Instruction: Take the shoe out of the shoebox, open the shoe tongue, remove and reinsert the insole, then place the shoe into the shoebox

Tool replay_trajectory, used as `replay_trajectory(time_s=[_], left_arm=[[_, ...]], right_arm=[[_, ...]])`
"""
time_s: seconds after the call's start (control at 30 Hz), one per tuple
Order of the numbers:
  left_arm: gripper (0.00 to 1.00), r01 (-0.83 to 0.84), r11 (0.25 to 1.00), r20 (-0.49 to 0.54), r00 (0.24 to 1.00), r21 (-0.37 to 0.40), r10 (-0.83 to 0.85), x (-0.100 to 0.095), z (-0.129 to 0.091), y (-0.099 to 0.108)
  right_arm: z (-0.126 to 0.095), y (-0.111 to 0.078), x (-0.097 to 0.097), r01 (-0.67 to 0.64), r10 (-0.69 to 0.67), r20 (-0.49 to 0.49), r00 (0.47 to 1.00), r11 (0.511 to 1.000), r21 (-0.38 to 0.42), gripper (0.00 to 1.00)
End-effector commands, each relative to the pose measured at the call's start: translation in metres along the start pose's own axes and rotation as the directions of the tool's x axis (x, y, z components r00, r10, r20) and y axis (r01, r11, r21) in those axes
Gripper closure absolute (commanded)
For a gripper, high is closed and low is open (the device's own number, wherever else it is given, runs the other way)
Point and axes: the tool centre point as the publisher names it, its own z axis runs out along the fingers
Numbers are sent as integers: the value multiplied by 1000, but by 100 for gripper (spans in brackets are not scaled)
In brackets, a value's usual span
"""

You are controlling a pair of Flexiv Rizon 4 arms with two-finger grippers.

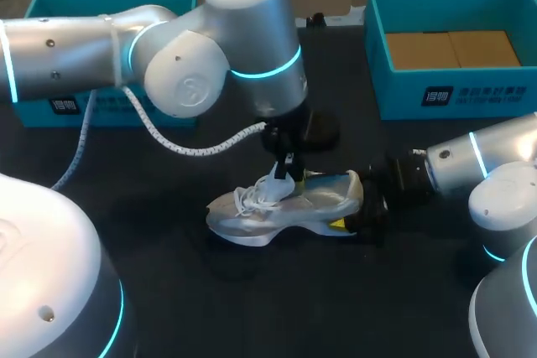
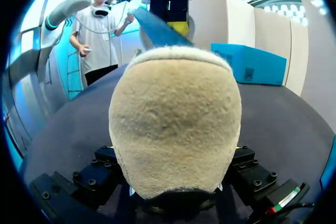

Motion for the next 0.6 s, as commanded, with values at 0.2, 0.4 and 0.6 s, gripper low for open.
replay_trajectory(time_s=[0.2, 0.4, 0.6], left_arm=[[100, -30, 997, -23, 999, 69, 32, -13, -7, -24], [100, -46, 996, -34, 998, 73, 49, -15, -1, -40], [95, -95, 993, 36, 995, 76, 93, -11, -6, -49]], right_arm=[[2, -1, 0, -1, 1, 0, 1000, 1000, 4, 100], [2, -1, 0, -1, 1, 0, 1000, 1000, 4, 100], [2, -1, 0, -1, 1, 0, 1000, 1000, 4, 100]])
